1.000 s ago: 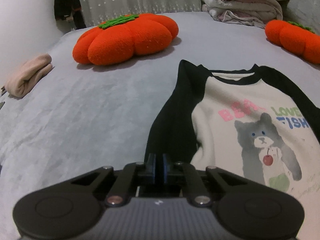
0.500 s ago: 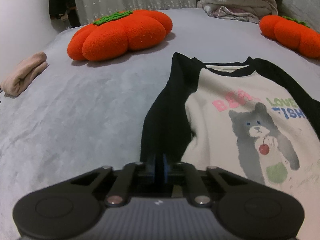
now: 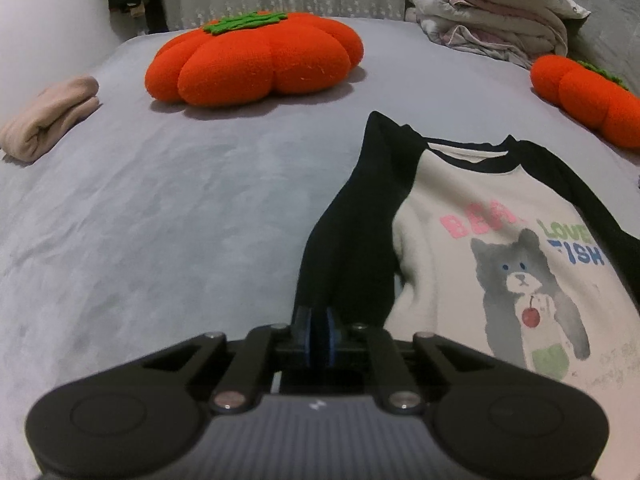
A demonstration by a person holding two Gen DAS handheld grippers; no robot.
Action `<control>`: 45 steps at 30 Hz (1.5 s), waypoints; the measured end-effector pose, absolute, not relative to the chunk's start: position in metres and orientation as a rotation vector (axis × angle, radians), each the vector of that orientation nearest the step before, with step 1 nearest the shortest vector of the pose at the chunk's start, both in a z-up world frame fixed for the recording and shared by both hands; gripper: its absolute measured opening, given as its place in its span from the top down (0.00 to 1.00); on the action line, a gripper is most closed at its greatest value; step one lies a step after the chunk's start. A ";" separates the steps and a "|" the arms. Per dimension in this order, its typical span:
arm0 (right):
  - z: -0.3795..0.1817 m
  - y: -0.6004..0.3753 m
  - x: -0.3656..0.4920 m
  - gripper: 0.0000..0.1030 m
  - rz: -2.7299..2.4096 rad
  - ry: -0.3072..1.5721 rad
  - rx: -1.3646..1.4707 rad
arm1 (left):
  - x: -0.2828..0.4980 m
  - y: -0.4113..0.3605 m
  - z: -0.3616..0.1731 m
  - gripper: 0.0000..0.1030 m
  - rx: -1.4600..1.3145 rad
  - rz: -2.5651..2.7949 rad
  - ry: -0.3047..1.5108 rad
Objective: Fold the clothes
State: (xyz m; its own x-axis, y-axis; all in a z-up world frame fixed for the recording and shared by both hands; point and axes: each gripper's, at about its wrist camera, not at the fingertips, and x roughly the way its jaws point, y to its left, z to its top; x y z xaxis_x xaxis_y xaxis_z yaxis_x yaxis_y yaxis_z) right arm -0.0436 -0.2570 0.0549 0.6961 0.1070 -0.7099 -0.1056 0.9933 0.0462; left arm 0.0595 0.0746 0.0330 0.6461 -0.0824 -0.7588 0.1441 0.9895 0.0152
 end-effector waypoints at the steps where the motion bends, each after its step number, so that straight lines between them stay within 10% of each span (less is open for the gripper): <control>1: 0.058 -0.261 -0.044 0.94 0.142 0.786 0.051 | 0.058 0.077 0.035 0.75 0.070 -0.126 0.862; 7: 0.052 -0.266 -0.039 0.90 0.111 0.833 0.065 | 0.041 0.085 0.047 0.68 0.057 -0.161 0.829; 15: 0.057 -0.253 -0.059 0.58 0.124 0.811 0.018 | 0.016 0.094 0.047 0.66 0.058 -0.186 0.848; 21: 0.053 -0.229 -0.090 0.58 0.211 0.832 0.017 | -0.006 0.089 0.037 0.40 0.146 -0.204 0.839; 23: 0.043 -0.217 -0.091 0.61 0.199 0.874 -0.045 | -0.007 0.086 0.030 0.53 0.193 -0.225 0.853; 25: 0.041 -0.213 -0.090 0.90 0.194 0.885 -0.084 | -0.007 0.085 0.024 0.70 0.219 -0.244 0.872; 28: 0.053 -0.223 -0.095 0.89 0.208 0.839 -0.046 | -0.007 0.094 0.033 0.94 0.173 -0.244 0.864; 45: 0.096 -0.324 -0.061 0.89 -0.132 0.603 0.205 | 0.004 0.111 0.034 0.93 0.119 -0.201 0.875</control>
State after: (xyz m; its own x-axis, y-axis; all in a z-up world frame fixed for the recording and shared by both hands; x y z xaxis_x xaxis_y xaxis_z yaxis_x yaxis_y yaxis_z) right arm -0.0612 -0.3236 0.0959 0.8160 -0.0627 -0.5746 0.1823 0.9713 0.1528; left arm 0.0045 0.1114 0.0340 0.6236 -0.1256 -0.7716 0.2228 0.9746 0.0214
